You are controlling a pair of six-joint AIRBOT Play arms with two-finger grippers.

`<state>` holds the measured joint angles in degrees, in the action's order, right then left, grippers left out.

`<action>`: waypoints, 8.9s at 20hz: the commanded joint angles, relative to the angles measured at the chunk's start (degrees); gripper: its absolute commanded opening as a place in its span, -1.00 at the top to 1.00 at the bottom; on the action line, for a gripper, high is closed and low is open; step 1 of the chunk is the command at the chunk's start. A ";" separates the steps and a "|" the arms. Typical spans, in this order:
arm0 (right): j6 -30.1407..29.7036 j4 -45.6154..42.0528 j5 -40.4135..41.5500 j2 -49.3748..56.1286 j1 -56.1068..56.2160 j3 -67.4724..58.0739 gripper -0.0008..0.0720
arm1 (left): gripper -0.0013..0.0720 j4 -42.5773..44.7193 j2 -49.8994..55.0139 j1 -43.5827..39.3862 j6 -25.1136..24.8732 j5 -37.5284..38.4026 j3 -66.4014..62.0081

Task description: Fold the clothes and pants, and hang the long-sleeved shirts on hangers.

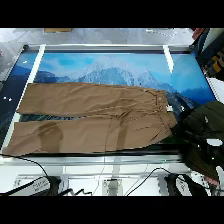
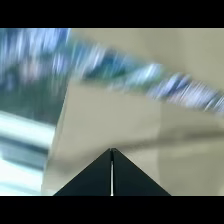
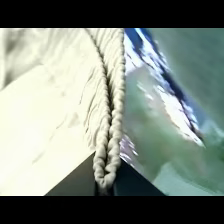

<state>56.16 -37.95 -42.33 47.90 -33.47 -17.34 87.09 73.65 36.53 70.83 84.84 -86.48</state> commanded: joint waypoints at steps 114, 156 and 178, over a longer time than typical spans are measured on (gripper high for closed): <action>42.36 -8.39 34.75 25.51 15.02 -27.06 0.90 | 0.93 -53.31 26.27 -22.18 -16.98 -89.15 3.93; 12.07 -12.20 5.73 23.82 20.65 -41.07 -0.55 | -0.96 -37.64 23.15 -8.00 9.11 -55.47 19.85; 19.89 -12.94 23.85 44.22 56.02 -60.46 0.90 | 0.79 -32.59 5.42 -12.85 -8.72 -60.92 15.78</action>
<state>75.48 -50.94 -17.37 90.08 20.12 -75.11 52.84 79.18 23.55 63.59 22.46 -70.72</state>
